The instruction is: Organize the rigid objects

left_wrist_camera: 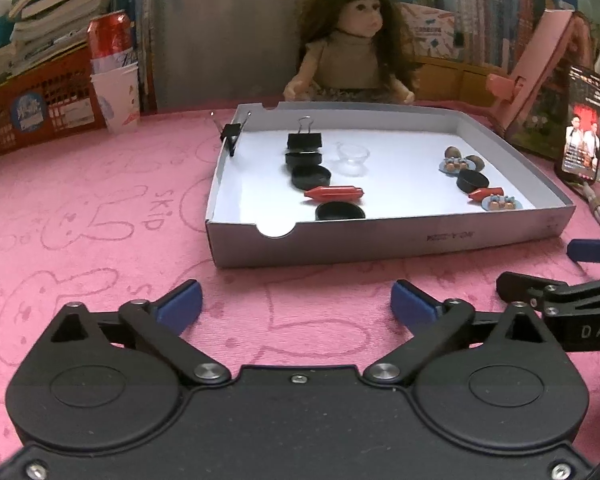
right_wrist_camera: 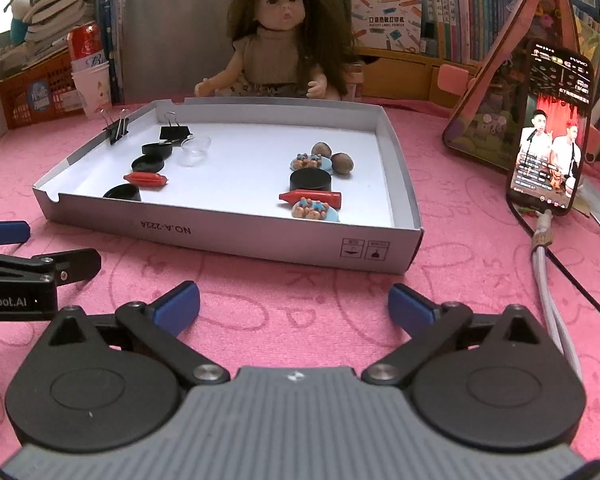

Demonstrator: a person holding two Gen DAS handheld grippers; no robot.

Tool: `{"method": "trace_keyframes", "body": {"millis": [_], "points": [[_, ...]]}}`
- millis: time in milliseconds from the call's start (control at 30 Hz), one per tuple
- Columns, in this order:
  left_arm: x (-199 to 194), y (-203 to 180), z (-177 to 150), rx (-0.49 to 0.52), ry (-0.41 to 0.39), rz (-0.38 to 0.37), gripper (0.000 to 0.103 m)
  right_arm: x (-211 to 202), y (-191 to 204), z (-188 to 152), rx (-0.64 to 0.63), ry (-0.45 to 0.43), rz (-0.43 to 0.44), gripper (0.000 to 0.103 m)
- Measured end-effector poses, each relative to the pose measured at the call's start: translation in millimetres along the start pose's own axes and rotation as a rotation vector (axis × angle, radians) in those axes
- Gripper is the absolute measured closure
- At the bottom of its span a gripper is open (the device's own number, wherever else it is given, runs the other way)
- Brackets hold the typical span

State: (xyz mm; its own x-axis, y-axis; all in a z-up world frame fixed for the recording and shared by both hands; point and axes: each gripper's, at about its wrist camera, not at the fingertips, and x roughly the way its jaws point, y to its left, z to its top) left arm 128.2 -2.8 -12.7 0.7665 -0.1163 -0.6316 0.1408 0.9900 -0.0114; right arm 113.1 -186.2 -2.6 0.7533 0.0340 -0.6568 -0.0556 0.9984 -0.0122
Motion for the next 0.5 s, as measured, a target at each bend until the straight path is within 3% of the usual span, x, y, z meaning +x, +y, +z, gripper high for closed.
{"method": "trace_keyframes", "body": {"millis": [500], "points": [[0.3, 0.0, -0.1, 0.004, 0.002, 0.002, 0.000, -0.1, -0.2, 0.2, 0.000, 0.000, 0.001, 0.000]]}}
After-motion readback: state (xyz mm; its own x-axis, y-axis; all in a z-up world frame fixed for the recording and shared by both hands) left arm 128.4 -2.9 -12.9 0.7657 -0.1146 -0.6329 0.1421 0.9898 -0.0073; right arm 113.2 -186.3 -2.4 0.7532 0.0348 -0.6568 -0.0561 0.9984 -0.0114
